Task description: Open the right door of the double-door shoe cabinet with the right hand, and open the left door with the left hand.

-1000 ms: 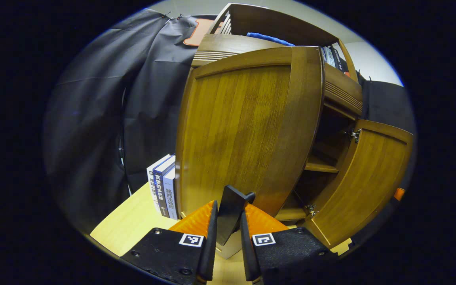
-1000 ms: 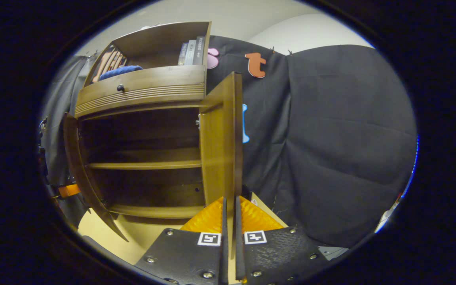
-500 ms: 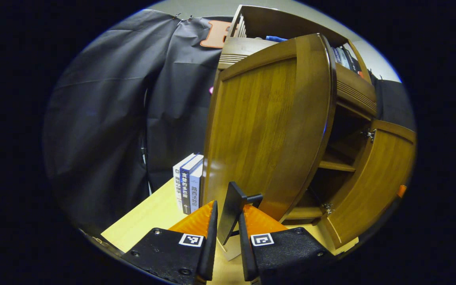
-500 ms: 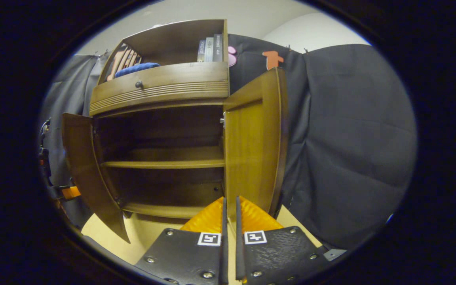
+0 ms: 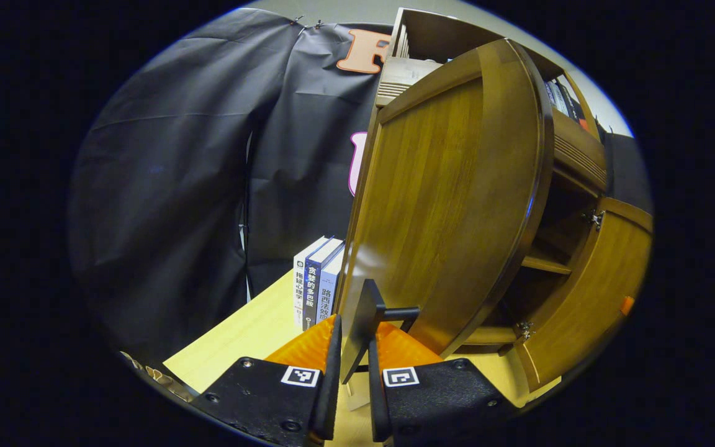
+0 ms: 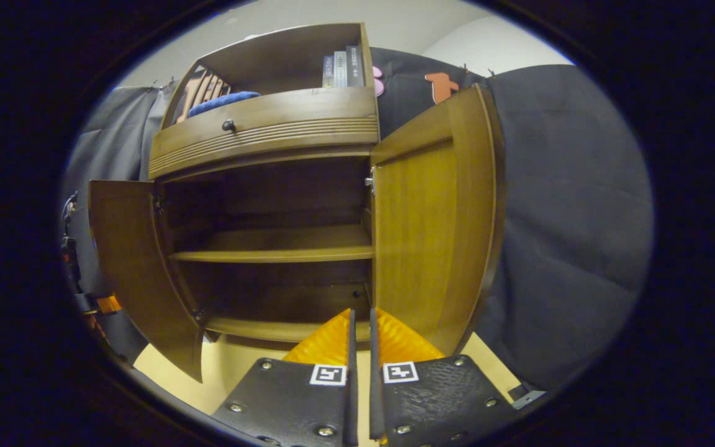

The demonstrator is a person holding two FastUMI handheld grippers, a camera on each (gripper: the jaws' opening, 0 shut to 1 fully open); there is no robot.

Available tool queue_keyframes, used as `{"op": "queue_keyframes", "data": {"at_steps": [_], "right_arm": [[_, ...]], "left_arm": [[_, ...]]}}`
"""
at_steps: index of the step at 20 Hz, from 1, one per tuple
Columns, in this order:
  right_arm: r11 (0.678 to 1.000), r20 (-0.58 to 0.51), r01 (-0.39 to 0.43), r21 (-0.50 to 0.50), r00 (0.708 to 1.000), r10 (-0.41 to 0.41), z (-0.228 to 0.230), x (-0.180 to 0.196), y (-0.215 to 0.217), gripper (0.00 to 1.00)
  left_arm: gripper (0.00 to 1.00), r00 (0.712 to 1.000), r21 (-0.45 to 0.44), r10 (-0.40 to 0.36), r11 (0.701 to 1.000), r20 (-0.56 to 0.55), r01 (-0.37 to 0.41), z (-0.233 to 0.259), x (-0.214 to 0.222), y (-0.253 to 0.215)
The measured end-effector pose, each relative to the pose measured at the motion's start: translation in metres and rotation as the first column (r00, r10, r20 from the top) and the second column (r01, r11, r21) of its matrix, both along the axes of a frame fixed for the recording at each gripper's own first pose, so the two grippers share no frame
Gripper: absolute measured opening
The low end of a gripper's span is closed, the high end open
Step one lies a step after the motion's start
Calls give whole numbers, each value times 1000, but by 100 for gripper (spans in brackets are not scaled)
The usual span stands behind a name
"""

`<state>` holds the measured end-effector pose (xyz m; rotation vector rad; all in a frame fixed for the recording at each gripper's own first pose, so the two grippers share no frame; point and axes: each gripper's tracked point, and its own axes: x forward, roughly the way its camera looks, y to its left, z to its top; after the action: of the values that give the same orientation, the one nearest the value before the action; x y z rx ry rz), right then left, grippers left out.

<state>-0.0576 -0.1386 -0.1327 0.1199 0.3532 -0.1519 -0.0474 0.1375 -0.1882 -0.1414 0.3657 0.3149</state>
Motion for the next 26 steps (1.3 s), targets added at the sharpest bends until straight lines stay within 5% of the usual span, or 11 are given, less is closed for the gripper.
{"op": "queue_keyframes", "data": {"at_steps": [7,20,22,26], "right_arm": [[996,10,-79,33,997,79,-3,29,31,7],[978,23,-185,101,983,183,-10,52,76,7],[975,19,-198,105,980,197,-12,51,80,7],[974,13,-205,95,979,205,-14,46,79,7]], "left_arm": [[23,1000,22,-19,1000,-2,19,4,-10,15],[23,997,6,76,997,2,-76,10,-45,33],[15,996,14,87,996,6,-87,14,-47,34],[15,993,44,118,992,16,-119,20,-53,43]]}}
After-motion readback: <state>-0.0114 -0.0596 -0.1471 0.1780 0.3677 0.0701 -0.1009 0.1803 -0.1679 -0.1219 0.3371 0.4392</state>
